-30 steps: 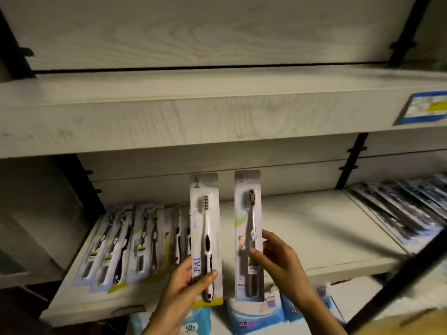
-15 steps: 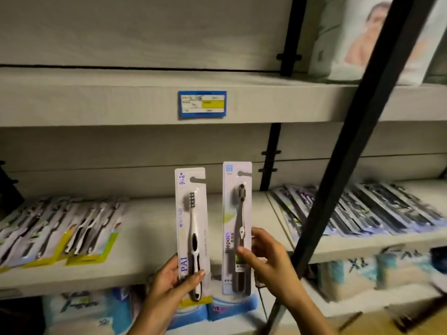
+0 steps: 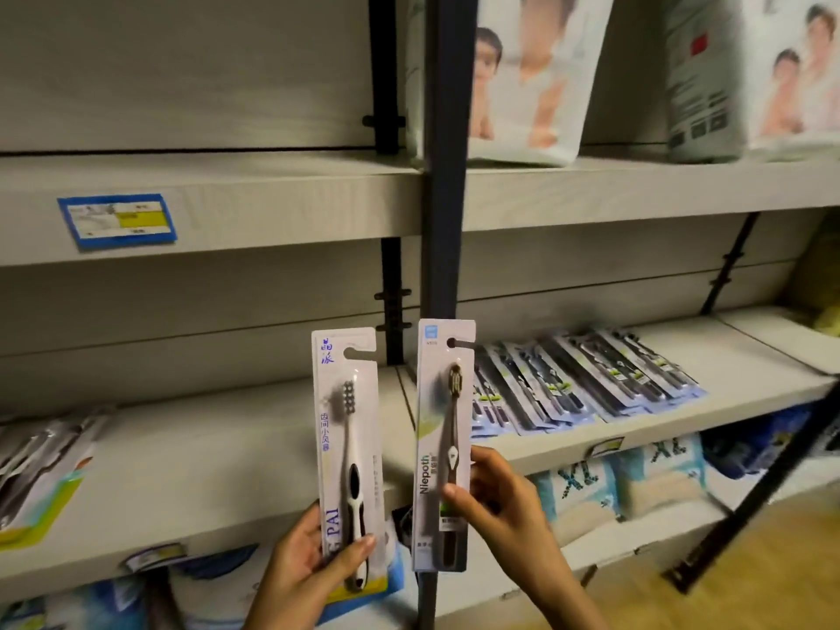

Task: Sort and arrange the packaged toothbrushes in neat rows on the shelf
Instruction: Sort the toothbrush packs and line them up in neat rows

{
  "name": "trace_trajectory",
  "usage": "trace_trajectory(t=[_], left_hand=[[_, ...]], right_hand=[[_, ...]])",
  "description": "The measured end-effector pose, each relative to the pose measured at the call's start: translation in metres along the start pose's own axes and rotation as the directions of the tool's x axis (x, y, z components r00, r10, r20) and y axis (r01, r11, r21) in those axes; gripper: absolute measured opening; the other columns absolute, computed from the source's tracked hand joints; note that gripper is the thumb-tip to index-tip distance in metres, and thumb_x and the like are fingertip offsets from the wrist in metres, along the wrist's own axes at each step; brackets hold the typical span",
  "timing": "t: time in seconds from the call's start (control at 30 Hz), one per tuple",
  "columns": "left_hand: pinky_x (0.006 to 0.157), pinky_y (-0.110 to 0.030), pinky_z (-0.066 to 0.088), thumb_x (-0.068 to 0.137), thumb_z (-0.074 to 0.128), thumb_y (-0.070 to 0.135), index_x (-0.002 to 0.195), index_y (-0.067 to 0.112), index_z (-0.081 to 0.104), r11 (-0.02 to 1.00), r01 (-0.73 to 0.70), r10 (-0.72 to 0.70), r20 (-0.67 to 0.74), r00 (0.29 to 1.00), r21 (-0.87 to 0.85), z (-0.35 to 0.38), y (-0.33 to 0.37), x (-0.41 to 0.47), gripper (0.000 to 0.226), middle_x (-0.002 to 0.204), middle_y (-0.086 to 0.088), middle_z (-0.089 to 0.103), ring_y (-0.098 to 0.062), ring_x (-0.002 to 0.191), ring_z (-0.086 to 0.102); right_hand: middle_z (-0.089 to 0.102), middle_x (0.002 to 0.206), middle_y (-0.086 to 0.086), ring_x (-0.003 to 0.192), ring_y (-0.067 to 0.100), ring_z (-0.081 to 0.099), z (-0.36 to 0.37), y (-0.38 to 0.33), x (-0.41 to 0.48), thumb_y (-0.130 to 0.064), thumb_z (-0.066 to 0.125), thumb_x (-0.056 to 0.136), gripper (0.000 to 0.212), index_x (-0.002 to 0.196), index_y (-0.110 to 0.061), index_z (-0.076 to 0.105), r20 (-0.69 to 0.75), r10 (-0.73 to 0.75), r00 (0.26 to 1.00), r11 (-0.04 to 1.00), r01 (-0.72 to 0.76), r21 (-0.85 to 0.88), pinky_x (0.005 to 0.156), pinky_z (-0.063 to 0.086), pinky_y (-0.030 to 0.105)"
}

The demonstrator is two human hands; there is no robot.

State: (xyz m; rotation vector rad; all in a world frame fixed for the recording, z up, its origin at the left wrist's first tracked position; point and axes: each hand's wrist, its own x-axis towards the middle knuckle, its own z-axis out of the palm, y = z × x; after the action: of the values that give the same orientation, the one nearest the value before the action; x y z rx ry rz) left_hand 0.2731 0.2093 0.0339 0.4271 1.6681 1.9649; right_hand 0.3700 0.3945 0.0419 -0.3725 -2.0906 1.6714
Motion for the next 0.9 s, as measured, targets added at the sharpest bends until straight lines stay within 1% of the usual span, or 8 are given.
trace_trajectory(t=[0.1, 0.23, 0.37, 0.47, 0.63, 0.7, 0.77, 0.9], left_hand=[[0.059, -0.015, 0.055, 0.048, 0.084, 0.002, 0.101, 0.012, 0.061, 1.0, 0.0, 0.0, -0.002, 1.0, -0.026, 0.037, -0.011, 0.005, 0.058, 0.082, -0.006, 0.075, -0.011, 0.071, 0.071], [0.059, -0.015, 0.055, 0.016, 0.093, 0.037, 0.099, 0.011, 0.063, 0.998, -0.053, 0.051, -0.08, 0.995, -0.027, 0.099, -0.024, 0.013, 0.092, 0.082, -0.009, 0.075, -0.011, 0.07, 0.071], [0.056, -0.014, 0.054, 0.039, 0.088, 0.007, 0.099, 0.007, 0.062, 0.999, -0.04, 0.037, -0.107, 0.994, -0.023, 0.149, -0.028, 0.022, 0.065, 0.078, -0.006, 0.075, -0.009, 0.066, 0.07], [0.055, -0.012, 0.052, 0.069, 0.069, -0.013, 0.1, 0.013, 0.061, 1.0, -0.008, 0.006, -0.098, 0.995, -0.016, 0.173, -0.03, 0.03, 0.042, 0.079, 0.0, 0.075, -0.006, 0.069, 0.07], [0.063, -0.015, 0.054, 0.032, 0.093, 0.035, 0.108, 0.013, 0.062, 1.0, -0.018, 0.019, -0.057, 0.998, 0.019, 0.196, -0.038, 0.054, 0.085, 0.093, -0.007, 0.074, -0.015, 0.086, 0.071], [0.06, -0.015, 0.054, 0.042, 0.092, 0.018, 0.105, 0.015, 0.062, 1.0, 0.004, -0.003, -0.074, 0.997, 0.025, 0.209, -0.042, 0.064, 0.069, 0.089, -0.005, 0.075, -0.013, 0.08, 0.071], [0.056, -0.015, 0.053, 0.066, 0.075, -0.009, 0.102, 0.015, 0.061, 0.999, 0.005, -0.001, -0.12, 0.993, 0.033, 0.227, -0.044, 0.072, 0.046, 0.082, -0.002, 0.075, -0.009, 0.072, 0.071], [0.054, -0.014, 0.053, 0.067, 0.064, -0.021, 0.095, 0.014, 0.061, 0.998, -0.012, 0.021, -0.156, 0.987, 0.059, 0.266, -0.044, 0.092, 0.045, 0.079, -0.004, 0.075, -0.007, 0.066, 0.07]], right_hand=[[0.072, 0.1, 0.001, 0.089, 0.021, 0.068, -0.042, 0.013, 0.004, -0.024, 0.066, 0.082, 0.033, 0.114, -0.02, 0.057, 0.039, -0.007, 0.999, 1.0, 0.006, 0.021, 0.08, 0.057, 0.039], [0.073, 0.095, 0.001, 0.085, 0.013, 0.069, -0.108, 0.022, 0.014, -0.012, 0.066, 0.084, 0.028, 0.111, -0.017, 0.058, 0.077, -0.016, 0.997, 1.0, 0.014, 0.02, 0.076, 0.055, 0.024], [0.071, 0.094, 0.008, 0.086, 0.023, 0.066, -0.158, 0.03, 0.023, -0.017, 0.066, 0.084, 0.029, 0.112, -0.018, 0.058, 0.091, -0.015, 0.996, 1.0, 0.015, 0.003, 0.077, 0.056, 0.033], [0.072, 0.094, 0.001, 0.083, 0.017, 0.066, -0.18, 0.035, 0.031, -0.024, 0.067, 0.081, 0.029, 0.109, -0.022, 0.059, 0.102, -0.032, 0.994, 0.999, 0.032, 0.002, 0.072, 0.054, 0.025], [0.072, 0.093, 0.001, 0.079, 0.013, 0.065, -0.209, 0.053, 0.042, -0.019, 0.067, 0.082, 0.027, 0.108, -0.022, 0.06, 0.066, -0.02, 0.998, 0.999, 0.017, 0.037, 0.07, 0.052, 0.024], [0.072, 0.093, 0.002, 0.079, 0.012, 0.065, -0.226, 0.061, 0.047, -0.018, 0.067, 0.083, 0.027, 0.109, -0.021, 0.06, 0.081, -0.016, 0.997, 1.0, 0.014, 0.026, 0.07, 0.052, 0.024], [0.072, 0.092, 0.006, 0.079, 0.019, 0.064, -0.247, 0.066, 0.056, -0.017, 0.067, 0.083, 0.027, 0.11, -0.019, 0.061, 0.089, -0.024, 0.996, 0.999, 0.022, 0.029, 0.072, 0.055, 0.032], [0.071, 0.081, -0.002, 0.069, 0.008, 0.061, -0.283, 0.073, 0.081, -0.019, 0.068, 0.081, 0.026, 0.106, -0.018, 0.062, 0.098, -0.038, 0.994, 0.998, 0.033, 0.054, 0.065, 0.051, 0.019]])
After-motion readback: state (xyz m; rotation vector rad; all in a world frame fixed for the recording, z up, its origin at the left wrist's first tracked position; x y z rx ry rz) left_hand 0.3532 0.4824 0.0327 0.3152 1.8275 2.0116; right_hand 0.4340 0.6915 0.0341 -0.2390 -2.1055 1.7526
